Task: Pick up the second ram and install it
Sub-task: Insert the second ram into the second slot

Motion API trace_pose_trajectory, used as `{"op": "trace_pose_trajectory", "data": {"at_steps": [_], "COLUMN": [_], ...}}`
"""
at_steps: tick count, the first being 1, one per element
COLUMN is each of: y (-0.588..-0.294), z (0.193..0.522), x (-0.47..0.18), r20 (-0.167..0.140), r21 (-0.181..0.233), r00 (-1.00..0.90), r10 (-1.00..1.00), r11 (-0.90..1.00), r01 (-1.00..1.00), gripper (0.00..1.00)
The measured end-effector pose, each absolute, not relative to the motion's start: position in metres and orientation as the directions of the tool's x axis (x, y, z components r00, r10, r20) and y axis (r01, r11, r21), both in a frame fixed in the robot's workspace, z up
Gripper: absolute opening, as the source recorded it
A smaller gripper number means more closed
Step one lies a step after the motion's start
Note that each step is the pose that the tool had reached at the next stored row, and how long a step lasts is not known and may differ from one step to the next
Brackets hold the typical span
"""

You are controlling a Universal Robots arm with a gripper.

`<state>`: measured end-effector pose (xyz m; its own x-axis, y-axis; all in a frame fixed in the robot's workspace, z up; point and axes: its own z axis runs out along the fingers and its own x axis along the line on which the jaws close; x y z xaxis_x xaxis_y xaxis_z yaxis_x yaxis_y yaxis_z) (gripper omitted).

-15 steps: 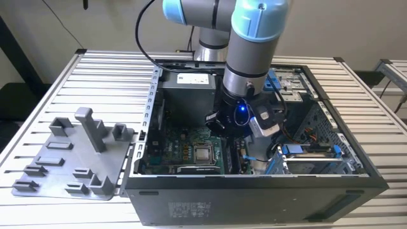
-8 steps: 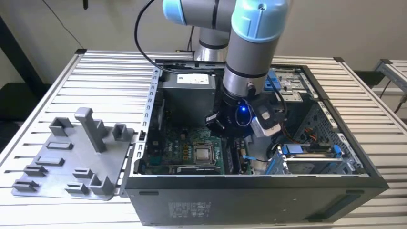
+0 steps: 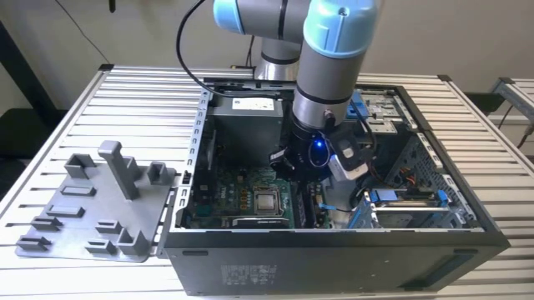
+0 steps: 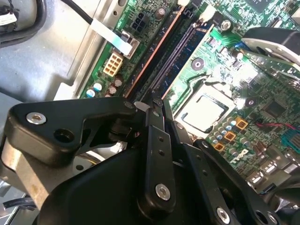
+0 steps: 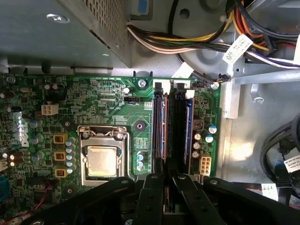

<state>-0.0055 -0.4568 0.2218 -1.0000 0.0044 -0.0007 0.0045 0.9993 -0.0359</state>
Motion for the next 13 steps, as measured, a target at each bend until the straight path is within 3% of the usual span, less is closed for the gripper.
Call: {"op": "trace_pose_trajectory", "data": {"at_steps": [13], "y": [-0.4568], "z": [0.2213], "x": [-0.0055], "r20": [-0.001], "r21": [-0.034], "r00": [-1.000], "r10": [0.004], "r11": [0.999], "r01": [0.004], "gripper": [0.14]}}
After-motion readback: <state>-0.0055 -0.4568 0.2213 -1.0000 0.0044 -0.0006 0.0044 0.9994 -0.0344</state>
